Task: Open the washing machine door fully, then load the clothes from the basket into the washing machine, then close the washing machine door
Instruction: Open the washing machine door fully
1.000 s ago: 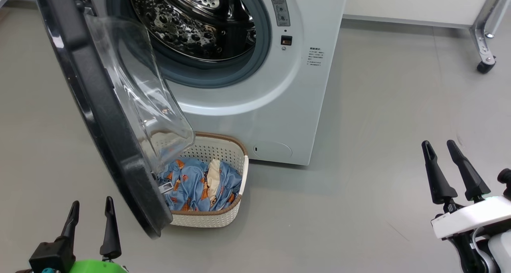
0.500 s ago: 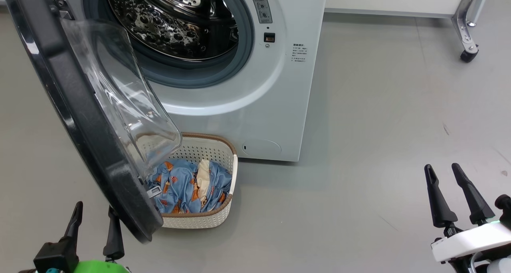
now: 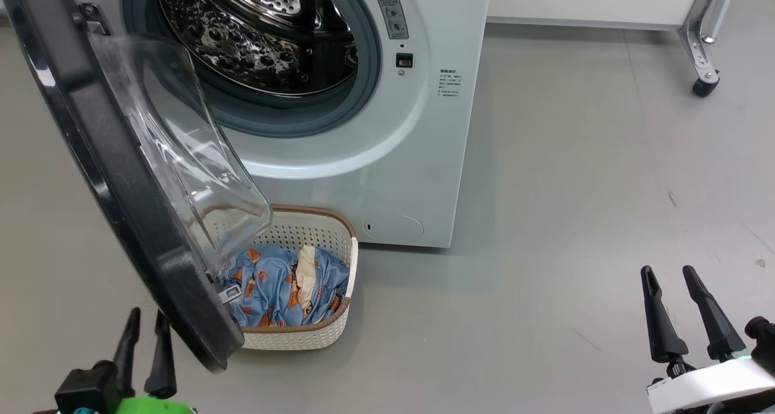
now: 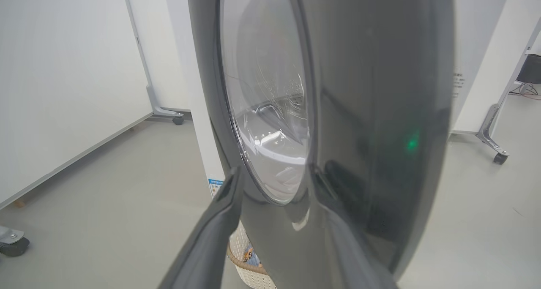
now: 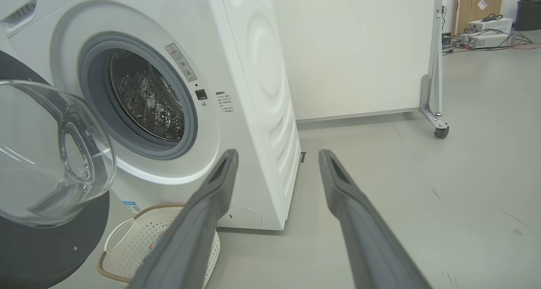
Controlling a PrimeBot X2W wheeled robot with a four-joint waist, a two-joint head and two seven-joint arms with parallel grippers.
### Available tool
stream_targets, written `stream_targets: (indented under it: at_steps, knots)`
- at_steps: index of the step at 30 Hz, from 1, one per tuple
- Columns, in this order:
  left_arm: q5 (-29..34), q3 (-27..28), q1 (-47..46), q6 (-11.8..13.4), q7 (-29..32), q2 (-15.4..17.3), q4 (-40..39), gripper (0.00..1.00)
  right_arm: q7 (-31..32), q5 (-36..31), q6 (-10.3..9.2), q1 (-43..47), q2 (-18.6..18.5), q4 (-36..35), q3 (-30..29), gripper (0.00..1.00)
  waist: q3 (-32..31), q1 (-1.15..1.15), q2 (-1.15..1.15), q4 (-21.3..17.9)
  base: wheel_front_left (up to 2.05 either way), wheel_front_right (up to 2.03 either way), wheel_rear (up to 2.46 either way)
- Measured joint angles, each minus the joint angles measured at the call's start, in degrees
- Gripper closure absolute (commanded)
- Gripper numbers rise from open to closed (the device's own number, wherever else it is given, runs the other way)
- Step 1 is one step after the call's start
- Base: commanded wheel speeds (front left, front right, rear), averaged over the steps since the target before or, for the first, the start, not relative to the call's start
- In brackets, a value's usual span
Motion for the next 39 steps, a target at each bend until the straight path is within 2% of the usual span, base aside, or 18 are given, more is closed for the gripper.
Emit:
stream_targets:
  at_steps: [9,16,22,27,30,33,36,39]
  knots:
    - [0.01,0.51,0.01,0.00,0.00,-0.01,0.44,1.00,0.00,-2.02,0.48,1.13,1.62,-0.56,-1.72,0.00,-0.21,0.00,0.00,0.65,0.00,0.00,0.00]
    - [-0.44,7.24,-0.15,0.38,0.00,-0.05,-0.40,1.00,0.00,-3.04,0.66,1.76,2.40,-0.85,-2.81,0.00,-0.35,0.00,0.00,1.15,0.00,0.00,0.00]
    - [-0.57,13.28,-3.53,2.54,-0.01,-0.09,-7.58,1.00,0.00,-3.99,0.97,2.51,3.32,-1.16,-4.09,0.00,-0.70,0.00,0.00,1.49,0.00,0.00,0.00]
    - [0.87,13.44,-8.85,2.82,-0.09,-0.08,-18.07,1.00,0.00,-4.10,0.97,3.87,3.86,-1.55,-5.93,0.00,-1.08,0.00,0.00,2.56,0.00,0.00,0.00]
    - [1.58,12.12,-10.82,2.75,-0.29,0.00,-22.90,1.00,0.00,-4.59,0.98,3.99,4.47,-1.70,-6.44,0.00,-1.22,0.00,0.00,3.27,0.00,0.00,0.00]
    - [1.57,8.39,-12.14,1.93,-0.33,-0.02,-27.59,1.00,0.00,-4.77,0.98,4.08,5.06,-1.83,-6.82,0.00,-1.32,0.00,0.00,3.97,0.00,0.00,0.00]
    - [1.37,1.37,-13.01,0.80,-0.35,-0.01,-30.44,1.00,0.00,-4.94,0.98,4.59,5.17,-2.09,-7.10,0.00,-1.39,0.00,0.00,4.75,0.00,0.00,0.00]
    - [0.22,-8.05,-12.74,0.16,-0.29,-0.04,-30.32,1.00,0.00,-4.94,0.98,5.22,5.33,-2.20,-6.81,0.00,-1.40,0.00,0.00,5.62,0.00,0.00,0.00]
